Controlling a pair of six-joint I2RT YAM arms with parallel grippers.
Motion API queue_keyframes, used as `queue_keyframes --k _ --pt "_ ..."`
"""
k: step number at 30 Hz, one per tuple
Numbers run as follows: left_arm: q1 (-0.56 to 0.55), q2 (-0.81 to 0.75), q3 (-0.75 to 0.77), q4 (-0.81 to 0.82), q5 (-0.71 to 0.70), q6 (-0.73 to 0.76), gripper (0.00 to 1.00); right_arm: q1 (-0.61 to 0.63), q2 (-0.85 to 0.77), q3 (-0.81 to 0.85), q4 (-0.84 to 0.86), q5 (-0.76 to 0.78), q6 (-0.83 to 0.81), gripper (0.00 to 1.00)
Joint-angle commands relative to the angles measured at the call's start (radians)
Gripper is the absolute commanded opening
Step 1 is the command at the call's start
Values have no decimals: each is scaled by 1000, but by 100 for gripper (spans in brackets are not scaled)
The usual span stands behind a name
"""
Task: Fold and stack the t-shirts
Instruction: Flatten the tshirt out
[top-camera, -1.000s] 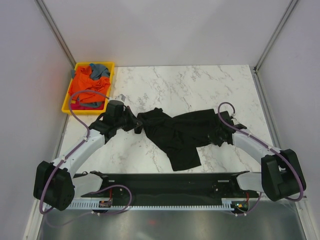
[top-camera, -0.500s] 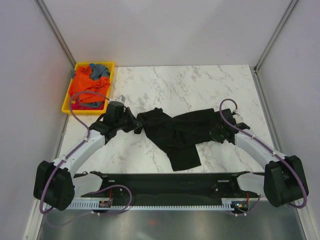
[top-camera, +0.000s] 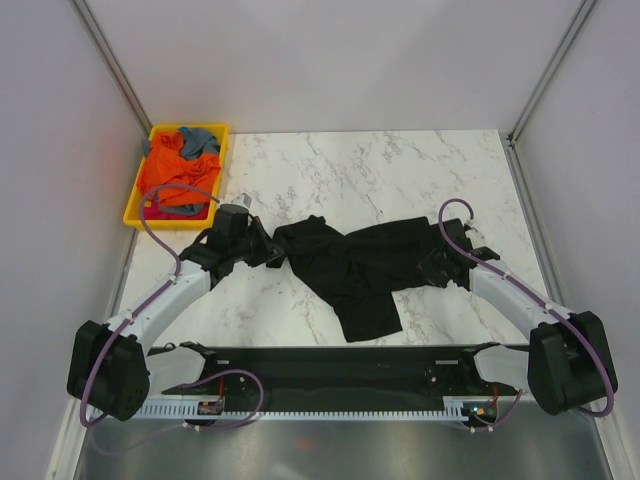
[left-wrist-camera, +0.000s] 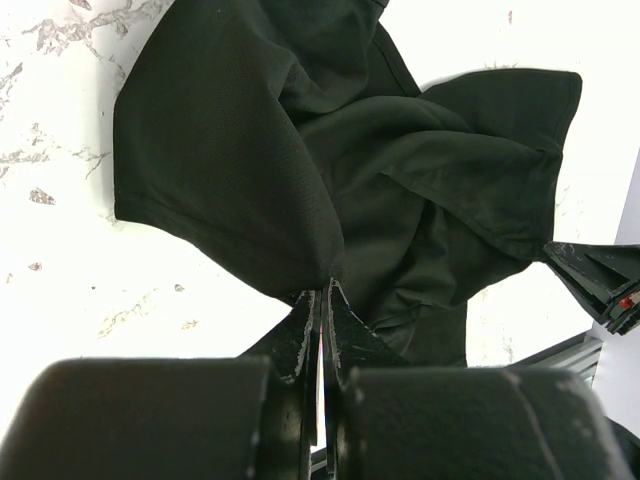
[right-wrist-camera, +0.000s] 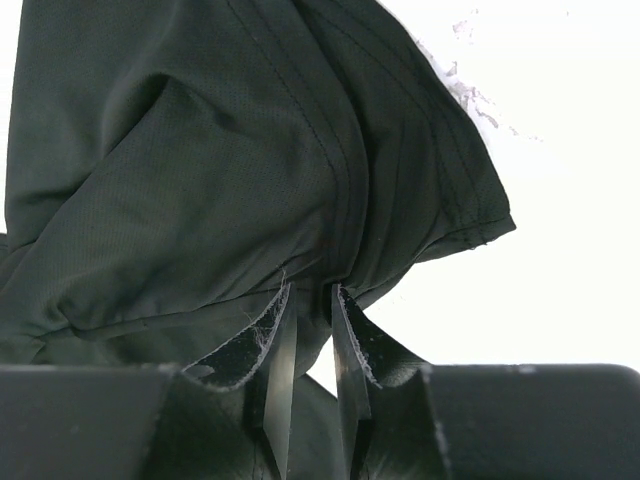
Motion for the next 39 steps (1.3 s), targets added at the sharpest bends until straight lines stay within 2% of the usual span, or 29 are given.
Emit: queue_keyframes --k 1,17,20,21,24,26,27,29,34,37,39 --pt "4 6 17 31 17 5 2 4 -2 13 26 -8 -5 28" --pt "3 9 8 34 20 5 2 4 13 -48 53 -53 26 26" --pt "4 12 9 36 17 2 2 4 4 -51 70 -47 12 13" --pt "3 14 12 37 17 2 2 4 -1 -47 73 -36 6 0" --pt "4 28 53 28 -9 40 2 -7 -31 7 72 -15 -54 0" --pt "3 51 164 -13 -71 107 2 -38 -54 114 33 8 -101 0" --pt "3 69 217 -82 -125 127 2 -47 -60 218 -26 33 -147 0" --pt "3 77 389 -137 -172 172 2 -64 -73 330 -91 109 -190 0" --pt "1 36 709 -275 -204 189 2 -67 -142 651 -242 197 -291 0" --pt "0 -41 779 -308 -143 155 2 -68 -224 751 -308 208 -306 0" --pt "-2 -137 768 -308 -74 108 2 -68 -284 774 -335 197 -295 0"
